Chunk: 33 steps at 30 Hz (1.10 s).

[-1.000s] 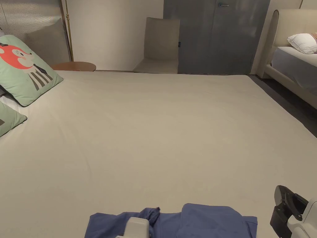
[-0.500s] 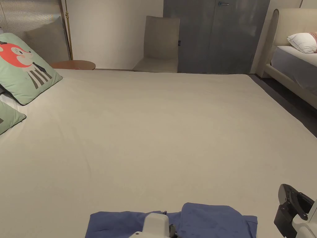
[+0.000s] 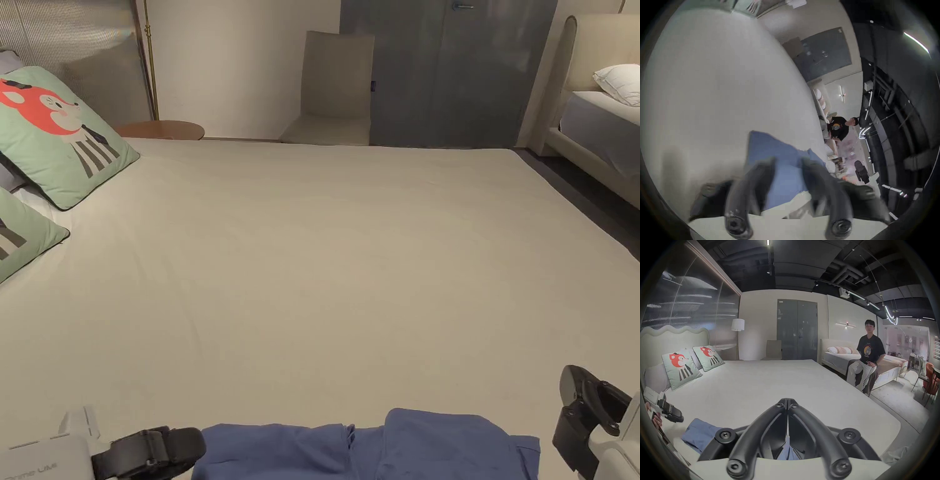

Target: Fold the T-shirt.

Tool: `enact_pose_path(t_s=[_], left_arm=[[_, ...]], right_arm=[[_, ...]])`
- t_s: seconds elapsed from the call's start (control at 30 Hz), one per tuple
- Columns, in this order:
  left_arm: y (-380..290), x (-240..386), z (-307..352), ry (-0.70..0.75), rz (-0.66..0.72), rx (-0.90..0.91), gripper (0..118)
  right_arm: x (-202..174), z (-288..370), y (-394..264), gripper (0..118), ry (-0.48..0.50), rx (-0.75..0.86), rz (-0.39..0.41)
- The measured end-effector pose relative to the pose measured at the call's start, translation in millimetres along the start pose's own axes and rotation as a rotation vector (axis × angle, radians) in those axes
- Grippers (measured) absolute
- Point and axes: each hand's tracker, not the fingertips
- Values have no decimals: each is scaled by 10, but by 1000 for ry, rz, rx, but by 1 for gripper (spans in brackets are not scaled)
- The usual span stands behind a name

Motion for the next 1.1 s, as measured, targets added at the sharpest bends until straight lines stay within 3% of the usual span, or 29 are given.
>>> enact_pose_path(t_s=[0.07,0.27,0.3,0.4,0.43,0.47,0.5,0.53,0.6,0.83,1.1], left_arm=[[33,-156,-67,-8,38,-40,113],[-82,-231,-333,-116,177,-80,107],[-115,-225,-420,-105,192,-106,101],[-104,-240,-557,-116,187,-97,65],[-71,-354,-612,-64,201,-104,48],[-33,-455,-634,-38,189,-101,17],[-27,-475,-641,-3,166,-92,11],[-21,-503,-639,44,166,-84,11],[-41,-549,-567,-47,208,-83,10],[-15,-485,86,38,143,11,7],[-2,-401,828,126,188,156,7]], right_arm=[[-34,8,7,1,8,-1,10],[-49,2,27,1,4,-5,18],[-49,2,33,1,3,-5,17],[-43,18,55,1,-3,-1,20],[-41,21,62,1,-4,-1,21],[-39,22,67,1,-4,0,21],[-33,24,66,1,-5,1,22],[-31,27,70,1,-8,2,23],[-24,30,76,1,-10,3,21],[-10,18,83,1,-13,3,16],[-113,-43,18,1,32,-7,-10]])
